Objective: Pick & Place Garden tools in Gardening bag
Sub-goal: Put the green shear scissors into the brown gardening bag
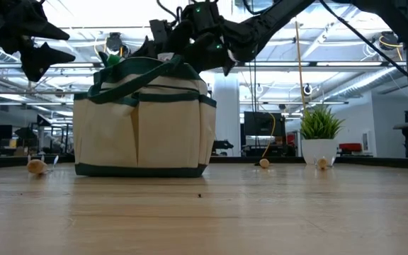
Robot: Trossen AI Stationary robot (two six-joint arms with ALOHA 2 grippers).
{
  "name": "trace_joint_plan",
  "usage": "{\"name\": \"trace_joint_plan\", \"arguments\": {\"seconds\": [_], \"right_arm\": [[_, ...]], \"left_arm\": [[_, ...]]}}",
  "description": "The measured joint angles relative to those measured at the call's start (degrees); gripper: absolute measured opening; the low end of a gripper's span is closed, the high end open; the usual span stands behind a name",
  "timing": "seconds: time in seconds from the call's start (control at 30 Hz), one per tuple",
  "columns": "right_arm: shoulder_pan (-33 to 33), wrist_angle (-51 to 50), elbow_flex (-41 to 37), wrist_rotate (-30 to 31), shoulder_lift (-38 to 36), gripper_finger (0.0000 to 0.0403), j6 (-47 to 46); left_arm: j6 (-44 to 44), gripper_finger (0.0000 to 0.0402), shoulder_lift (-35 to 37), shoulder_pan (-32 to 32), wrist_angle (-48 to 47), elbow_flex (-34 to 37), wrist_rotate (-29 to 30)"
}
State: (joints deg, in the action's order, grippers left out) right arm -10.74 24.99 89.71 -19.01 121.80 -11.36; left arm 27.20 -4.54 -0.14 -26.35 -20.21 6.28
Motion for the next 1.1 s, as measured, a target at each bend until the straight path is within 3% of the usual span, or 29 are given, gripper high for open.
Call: {"name": "trace_joint_plan", "arguments": {"seconds": [0.57, 0.87, 1.1], "right_arm": [[-0.09, 0.04, 1.73, -0.66, 0.31, 0.0097, -0.39], [-0.13, 0.45, 1.73, -0.5, 0.39, 0.0135, -1.68], [-0.14, -0.1, 1.73, 2.66, 0.39, 0.0148, -1.49]], "left_arm": [[0.61, 0.0225, -0.35, 0.0, -0.38, 0.0, -0.77], [0.79, 0.0225, -0.56, 0.0, -0.51, 0.0, -1.79], [1.51, 0.0225, -6.69, 0.0, -0.42, -0.02, -1.76]]}}
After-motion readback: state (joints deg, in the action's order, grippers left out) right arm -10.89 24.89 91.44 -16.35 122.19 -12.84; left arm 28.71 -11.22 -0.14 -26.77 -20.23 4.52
